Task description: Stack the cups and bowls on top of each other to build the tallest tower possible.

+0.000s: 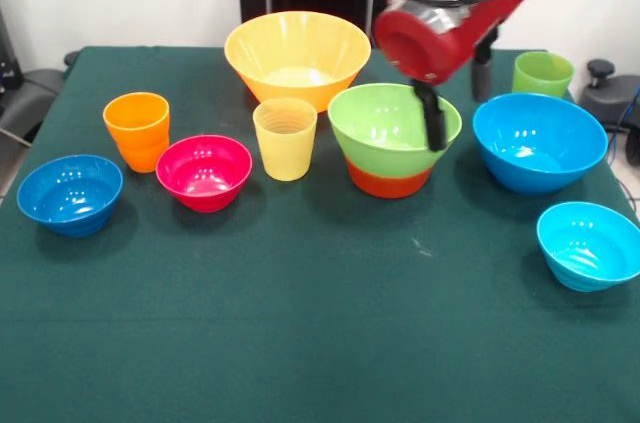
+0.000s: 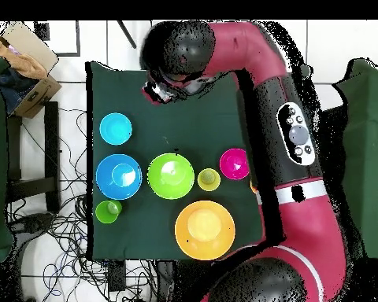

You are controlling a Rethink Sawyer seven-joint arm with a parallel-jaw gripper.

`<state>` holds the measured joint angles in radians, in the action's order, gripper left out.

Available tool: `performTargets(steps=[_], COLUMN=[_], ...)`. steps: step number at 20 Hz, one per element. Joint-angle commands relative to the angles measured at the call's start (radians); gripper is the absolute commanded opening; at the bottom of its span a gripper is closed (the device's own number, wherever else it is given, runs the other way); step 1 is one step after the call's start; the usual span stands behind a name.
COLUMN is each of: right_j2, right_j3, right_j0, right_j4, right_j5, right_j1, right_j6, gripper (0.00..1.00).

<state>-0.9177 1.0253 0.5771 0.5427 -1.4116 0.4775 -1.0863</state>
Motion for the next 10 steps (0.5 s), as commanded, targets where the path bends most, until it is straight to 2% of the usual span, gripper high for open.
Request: performTargets(steps=[1, 6, 10], right_j2=[0.068, 0.042, 0.030], right_j3=[-0.169, -0.273, -0.271], right_j0=[-0.021, -0.009, 0.030], right_j4=[0.083, 0.093, 0.104], right_j5=[-0.129, -0.210, -0.216], right_j1=[-0.093, -0.141, -0.146], right_j6=[0.264, 0.397, 0.529], gripper=[1.00, 1.00, 1.00])
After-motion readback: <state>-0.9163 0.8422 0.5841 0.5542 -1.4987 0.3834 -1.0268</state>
